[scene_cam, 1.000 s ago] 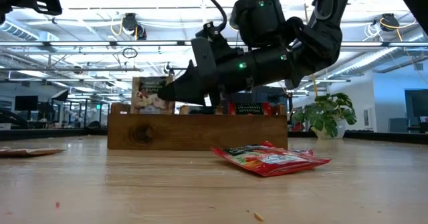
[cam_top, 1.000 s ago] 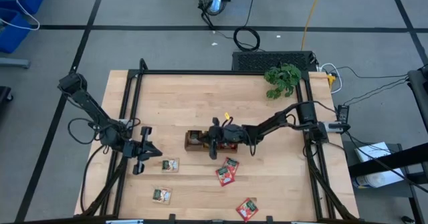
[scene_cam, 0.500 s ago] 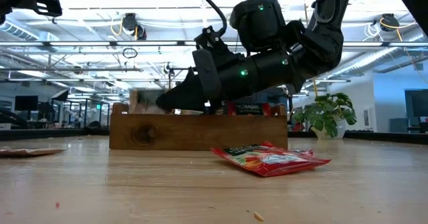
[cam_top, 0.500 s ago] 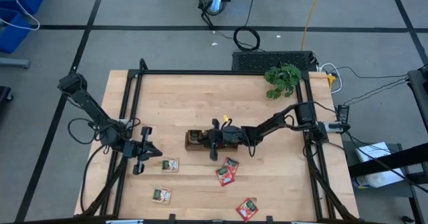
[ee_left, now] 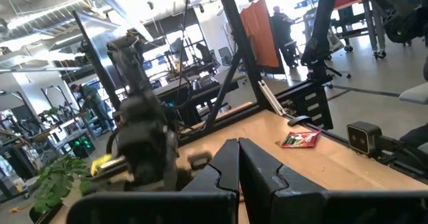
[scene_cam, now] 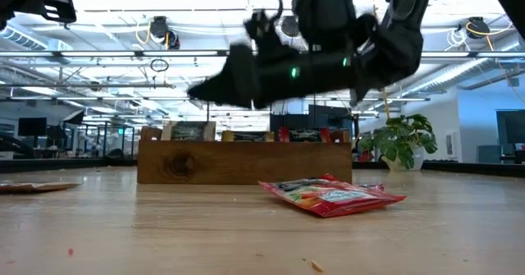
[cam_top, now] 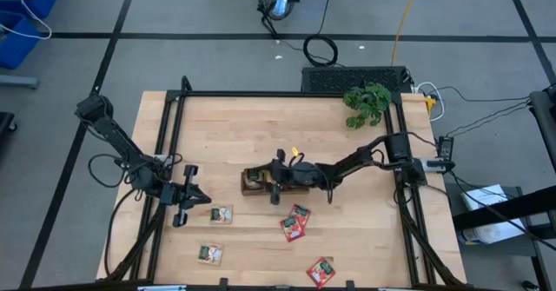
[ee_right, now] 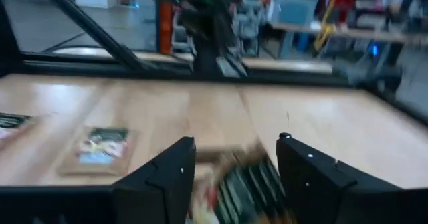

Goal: Pick & Place Tea
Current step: Put the brown tea bag into the left section of the wooden organizer, then put the red tea bag into the right section of the wooden organizer

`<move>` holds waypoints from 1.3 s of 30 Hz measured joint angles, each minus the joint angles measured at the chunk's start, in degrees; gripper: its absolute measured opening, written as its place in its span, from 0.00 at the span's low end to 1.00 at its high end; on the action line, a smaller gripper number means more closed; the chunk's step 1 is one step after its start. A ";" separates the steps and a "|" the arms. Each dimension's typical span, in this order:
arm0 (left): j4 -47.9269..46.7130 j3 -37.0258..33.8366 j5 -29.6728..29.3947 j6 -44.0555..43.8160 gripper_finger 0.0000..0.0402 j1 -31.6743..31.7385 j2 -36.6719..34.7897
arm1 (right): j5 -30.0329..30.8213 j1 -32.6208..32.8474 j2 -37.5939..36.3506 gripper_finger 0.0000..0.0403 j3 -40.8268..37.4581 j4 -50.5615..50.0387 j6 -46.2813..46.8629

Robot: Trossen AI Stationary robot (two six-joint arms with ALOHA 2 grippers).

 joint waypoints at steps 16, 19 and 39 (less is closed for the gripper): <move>-2.58 0.02 -0.01 -12.79 0.02 -0.37 0.00 | 4.34 8.65 -19.56 0.04 -6.24 -18.19 -11.96; -3.35 0.04 -0.04 -14.17 0.02 -0.65 -0.01 | 4.39 9.16 -22.27 0.03 -13.20 -11.63 -11.03; -22.23 9.68 -7.02 -23.70 0.02 0.22 7.77 | -4.85 6.54 -27.78 0.00 -30.83 4.66 -11.79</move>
